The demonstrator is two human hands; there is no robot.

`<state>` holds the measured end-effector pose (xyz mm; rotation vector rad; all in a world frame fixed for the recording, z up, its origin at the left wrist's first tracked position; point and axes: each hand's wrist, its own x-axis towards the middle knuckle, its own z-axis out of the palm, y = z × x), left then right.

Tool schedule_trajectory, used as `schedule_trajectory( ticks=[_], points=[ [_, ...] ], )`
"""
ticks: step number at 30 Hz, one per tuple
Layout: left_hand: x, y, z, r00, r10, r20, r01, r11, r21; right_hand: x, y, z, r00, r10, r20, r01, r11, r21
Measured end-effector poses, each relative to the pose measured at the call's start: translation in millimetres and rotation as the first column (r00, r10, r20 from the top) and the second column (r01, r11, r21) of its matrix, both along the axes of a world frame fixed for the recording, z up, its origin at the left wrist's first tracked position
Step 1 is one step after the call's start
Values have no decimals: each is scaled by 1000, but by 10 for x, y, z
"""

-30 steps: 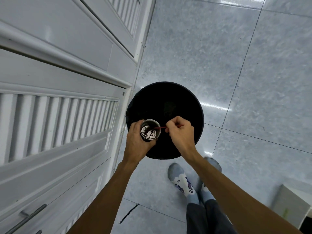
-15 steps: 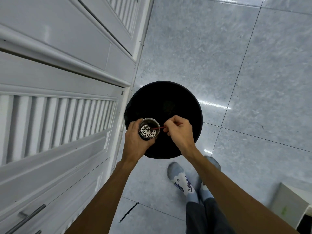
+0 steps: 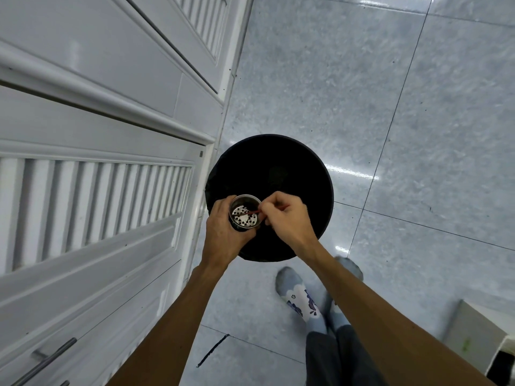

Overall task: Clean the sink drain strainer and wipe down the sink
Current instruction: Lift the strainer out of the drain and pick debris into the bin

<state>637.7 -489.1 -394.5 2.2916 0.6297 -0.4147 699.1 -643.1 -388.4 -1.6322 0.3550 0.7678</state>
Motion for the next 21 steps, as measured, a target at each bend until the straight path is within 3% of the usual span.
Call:
schedule_trajectory(
  ticks=[1,5,8,12,15,19,21],
  points=[
    [-2,-3,2,1000,-4,-1,4,1000,-1,-15,12,-4,999,35,-1,-35,999,-2],
    [-17,3,3,1000,10,10,-10,1000,5,4,-2,-34,993,-113,26,114,991,-68],
    [-21,6,-11,1000,-1,1,1,1000,2,-36,14,-27,997,72,7,-72,997,-25],
    [-15,17,-31,999,-31,-13,32,999,41,-4,-35,-41,997,-63,35,66,994,-85],
    [3,26,-36,996,-86,-13,86,994,72,-15,-25,-39,989,145,6,-144,988,-56],
    [17,51,-55,986,-155,-57,162,976,143,43,-55,-52,995,29,90,-17,992,-126],
    [28,52,-74,980,-187,-73,198,964,177,60,-61,-58,985,151,82,-143,985,-94]
  ],
)
